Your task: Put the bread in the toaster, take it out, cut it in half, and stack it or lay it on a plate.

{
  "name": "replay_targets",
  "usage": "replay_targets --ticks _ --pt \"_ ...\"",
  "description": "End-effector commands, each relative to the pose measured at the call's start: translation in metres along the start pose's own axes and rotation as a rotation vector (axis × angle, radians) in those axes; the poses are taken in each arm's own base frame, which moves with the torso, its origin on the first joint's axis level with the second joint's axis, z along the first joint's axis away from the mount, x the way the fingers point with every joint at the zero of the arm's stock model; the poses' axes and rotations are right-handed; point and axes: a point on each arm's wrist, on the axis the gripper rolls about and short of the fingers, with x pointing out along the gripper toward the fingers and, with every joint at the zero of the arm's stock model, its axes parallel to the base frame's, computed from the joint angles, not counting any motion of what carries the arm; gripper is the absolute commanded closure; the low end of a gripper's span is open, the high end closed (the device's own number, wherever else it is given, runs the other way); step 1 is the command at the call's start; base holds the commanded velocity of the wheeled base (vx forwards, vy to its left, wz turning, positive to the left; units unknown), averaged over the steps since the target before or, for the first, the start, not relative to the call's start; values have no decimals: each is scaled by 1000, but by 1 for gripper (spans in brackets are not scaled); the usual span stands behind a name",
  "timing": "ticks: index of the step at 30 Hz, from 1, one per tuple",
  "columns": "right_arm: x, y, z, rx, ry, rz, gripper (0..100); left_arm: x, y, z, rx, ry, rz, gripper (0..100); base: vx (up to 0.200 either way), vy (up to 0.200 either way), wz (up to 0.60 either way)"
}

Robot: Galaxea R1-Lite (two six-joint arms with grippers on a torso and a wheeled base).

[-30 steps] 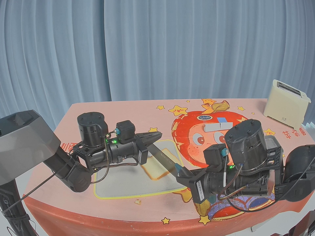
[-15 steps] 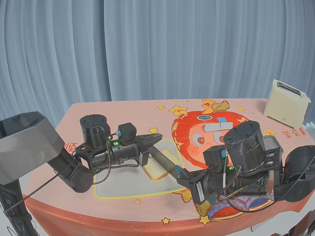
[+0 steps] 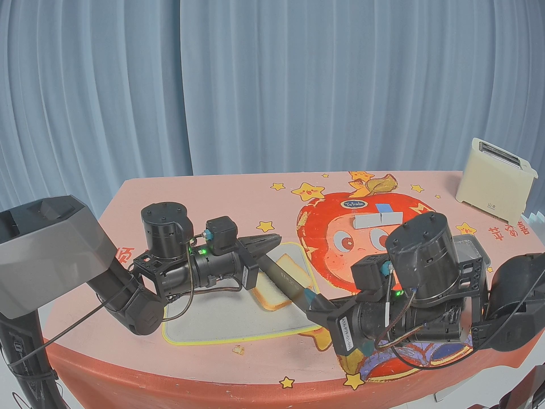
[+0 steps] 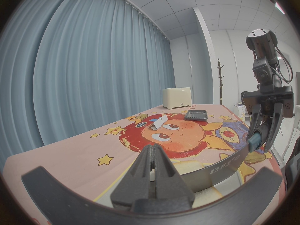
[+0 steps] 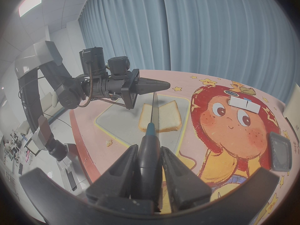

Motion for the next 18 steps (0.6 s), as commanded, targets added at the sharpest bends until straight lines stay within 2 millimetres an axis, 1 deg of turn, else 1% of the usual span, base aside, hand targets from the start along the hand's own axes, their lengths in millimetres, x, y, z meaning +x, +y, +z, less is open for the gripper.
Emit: replay_targets --ticks 1,12,15,18 --pt "1 0 -1 -1 8 -1 100 2 0 -6 -8 19 -4 100 0 0 0" --pt "1 -2 -10 -4 33 -7 100 2 0 -6 -7 21 -4 100 0 0 0" --pt "1 -3 -11 -3 42 -9 100 4 -6 -5 -4 19 -19 100 0 0 0" --pt "1 -3 -12 -3 40 -9 100 4 -7 -5 -3 17 -22 100 0 0 0"
